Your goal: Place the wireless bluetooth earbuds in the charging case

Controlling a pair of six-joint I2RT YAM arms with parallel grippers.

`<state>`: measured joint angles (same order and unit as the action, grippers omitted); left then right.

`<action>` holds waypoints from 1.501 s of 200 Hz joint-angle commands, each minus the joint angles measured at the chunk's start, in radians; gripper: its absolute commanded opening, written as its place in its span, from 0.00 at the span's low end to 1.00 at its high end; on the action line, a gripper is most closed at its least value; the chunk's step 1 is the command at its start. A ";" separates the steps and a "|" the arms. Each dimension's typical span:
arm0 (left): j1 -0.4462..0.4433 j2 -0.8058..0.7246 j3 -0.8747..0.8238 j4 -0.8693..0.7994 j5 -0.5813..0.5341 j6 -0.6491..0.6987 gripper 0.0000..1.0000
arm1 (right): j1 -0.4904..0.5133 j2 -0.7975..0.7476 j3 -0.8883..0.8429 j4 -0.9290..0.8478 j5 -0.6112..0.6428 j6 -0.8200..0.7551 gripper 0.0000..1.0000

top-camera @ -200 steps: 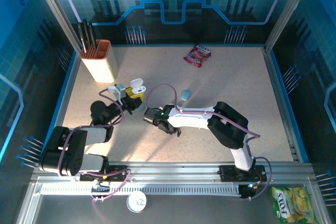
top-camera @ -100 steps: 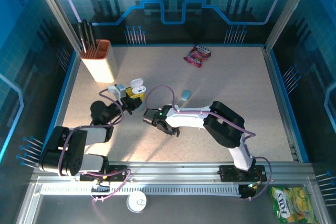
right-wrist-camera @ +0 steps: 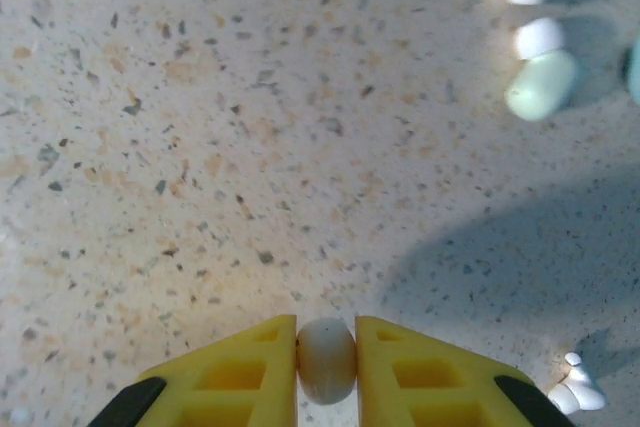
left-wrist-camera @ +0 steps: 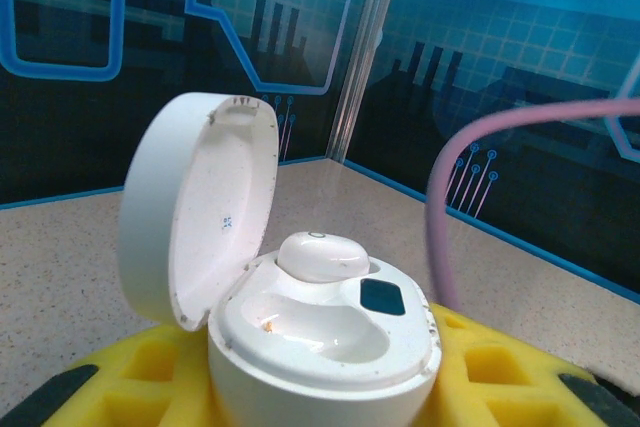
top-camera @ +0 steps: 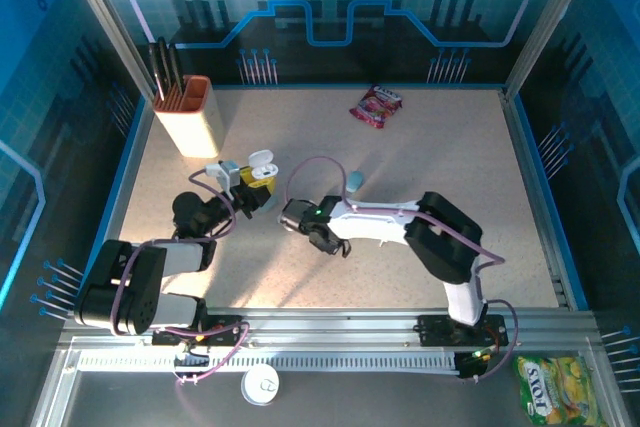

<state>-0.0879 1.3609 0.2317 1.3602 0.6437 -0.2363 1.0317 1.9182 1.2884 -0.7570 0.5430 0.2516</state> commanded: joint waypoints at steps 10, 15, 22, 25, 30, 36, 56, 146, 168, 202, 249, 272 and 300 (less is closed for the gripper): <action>-0.022 0.019 0.004 0.040 -0.012 0.050 0.36 | -0.059 -0.206 -0.090 0.149 -0.160 0.050 0.20; -0.031 0.022 0.004 0.040 -0.020 0.063 0.36 | -0.068 -0.242 -0.109 0.178 -0.192 0.056 0.20; -0.044 0.025 0.003 0.042 -0.030 0.082 0.36 | -0.085 -0.289 -0.133 0.221 -0.234 0.067 0.20; -0.050 0.027 0.004 0.041 -0.035 0.092 0.36 | -0.091 -0.306 -0.143 0.236 -0.255 0.076 0.20; -0.059 0.031 0.004 0.040 -0.045 0.108 0.36 | -0.105 -0.340 -0.158 0.262 -0.286 0.089 0.20; -0.070 0.035 0.003 0.040 -0.056 0.127 0.36 | -0.122 -0.375 -0.175 0.286 -0.327 0.110 0.20; -0.108 0.046 0.006 0.041 -0.089 0.172 0.36 | -0.196 -0.478 -0.209 0.349 -0.474 0.184 0.20; -0.334 0.152 0.086 0.042 -0.212 0.292 0.38 | -0.360 -0.653 -0.238 0.556 -0.865 0.310 0.20; -0.367 0.183 0.114 0.043 -0.219 0.300 0.38 | -0.352 -0.638 -0.221 0.553 -0.873 0.302 0.20; -0.414 0.209 0.145 0.042 -0.227 0.315 0.37 | -0.334 -0.601 -0.194 0.552 -0.867 0.288 0.20; -0.438 0.218 0.152 0.043 -0.218 0.325 0.36 | -0.324 -0.559 -0.183 0.584 -0.869 0.290 0.20; -0.440 0.215 0.149 0.042 -0.205 0.322 0.36 | -0.324 -0.544 -0.170 0.581 -0.863 0.286 0.20; -0.443 0.216 0.154 0.042 -0.204 0.312 0.36 | -0.323 -0.520 -0.165 0.585 -0.866 0.284 0.20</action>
<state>-0.5201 1.5719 0.3614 1.3678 0.4305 0.0597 0.6956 1.3792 1.0912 -0.1993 -0.3077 0.5423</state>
